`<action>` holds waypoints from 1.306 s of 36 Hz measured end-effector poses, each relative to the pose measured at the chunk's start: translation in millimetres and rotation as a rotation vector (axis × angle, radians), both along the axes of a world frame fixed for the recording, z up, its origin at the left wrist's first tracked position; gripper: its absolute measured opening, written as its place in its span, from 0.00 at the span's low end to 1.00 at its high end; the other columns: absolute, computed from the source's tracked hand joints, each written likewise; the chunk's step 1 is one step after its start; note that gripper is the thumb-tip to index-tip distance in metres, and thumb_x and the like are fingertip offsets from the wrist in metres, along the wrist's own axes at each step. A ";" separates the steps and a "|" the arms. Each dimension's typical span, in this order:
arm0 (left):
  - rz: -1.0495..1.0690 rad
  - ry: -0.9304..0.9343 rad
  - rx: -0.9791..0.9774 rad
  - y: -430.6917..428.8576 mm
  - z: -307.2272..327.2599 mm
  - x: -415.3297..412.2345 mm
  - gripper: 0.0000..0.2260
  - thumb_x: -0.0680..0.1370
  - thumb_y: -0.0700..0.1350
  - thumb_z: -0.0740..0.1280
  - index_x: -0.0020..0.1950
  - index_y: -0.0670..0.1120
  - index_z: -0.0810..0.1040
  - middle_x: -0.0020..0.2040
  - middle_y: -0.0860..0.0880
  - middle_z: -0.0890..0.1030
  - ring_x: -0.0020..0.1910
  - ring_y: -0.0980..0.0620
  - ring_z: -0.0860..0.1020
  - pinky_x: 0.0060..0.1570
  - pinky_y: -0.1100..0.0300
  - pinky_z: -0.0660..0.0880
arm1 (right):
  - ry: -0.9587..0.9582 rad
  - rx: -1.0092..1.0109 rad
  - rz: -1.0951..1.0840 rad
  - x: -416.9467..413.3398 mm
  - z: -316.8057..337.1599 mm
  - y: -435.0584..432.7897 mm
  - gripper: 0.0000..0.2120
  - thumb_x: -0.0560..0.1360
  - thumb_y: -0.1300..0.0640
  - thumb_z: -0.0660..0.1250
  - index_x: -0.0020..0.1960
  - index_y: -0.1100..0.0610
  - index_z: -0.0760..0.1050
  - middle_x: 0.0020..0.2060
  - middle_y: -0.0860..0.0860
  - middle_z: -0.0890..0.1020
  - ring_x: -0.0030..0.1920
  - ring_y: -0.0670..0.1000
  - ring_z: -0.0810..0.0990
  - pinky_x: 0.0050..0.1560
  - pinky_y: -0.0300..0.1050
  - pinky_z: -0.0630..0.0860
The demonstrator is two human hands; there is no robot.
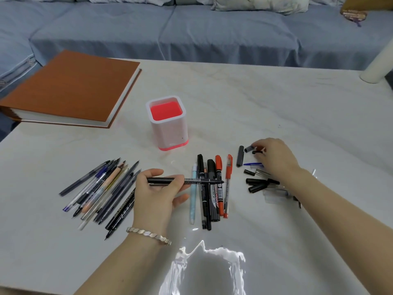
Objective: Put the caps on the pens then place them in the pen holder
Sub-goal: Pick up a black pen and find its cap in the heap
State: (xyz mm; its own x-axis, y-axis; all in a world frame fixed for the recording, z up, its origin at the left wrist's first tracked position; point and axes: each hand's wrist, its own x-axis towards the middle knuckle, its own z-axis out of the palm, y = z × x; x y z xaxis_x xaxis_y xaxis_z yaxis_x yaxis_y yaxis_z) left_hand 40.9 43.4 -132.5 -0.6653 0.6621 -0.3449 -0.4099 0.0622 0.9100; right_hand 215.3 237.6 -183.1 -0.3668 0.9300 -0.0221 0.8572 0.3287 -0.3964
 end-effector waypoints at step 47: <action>-0.101 0.116 0.084 -28.1 14.7 26.0 0.16 0.70 0.26 0.65 0.42 0.46 0.65 0.34 0.48 0.81 0.29 0.54 0.81 0.25 0.64 0.77 | 0.797 -0.337 0.059 -2.9 54.7 -150.6 0.16 0.64 0.68 0.74 0.35 0.46 0.83 0.33 0.39 0.84 0.36 0.39 0.82 0.40 0.27 0.74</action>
State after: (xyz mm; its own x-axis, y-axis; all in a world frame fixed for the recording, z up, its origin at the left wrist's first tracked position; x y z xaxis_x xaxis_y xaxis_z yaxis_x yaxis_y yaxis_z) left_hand 66.8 15.3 -117.9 -0.6261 0.7508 -0.2106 -0.2978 0.0194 0.9544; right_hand 212.4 87.0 -128.4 -0.4376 0.8991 -0.0089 0.2674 0.1207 -0.9560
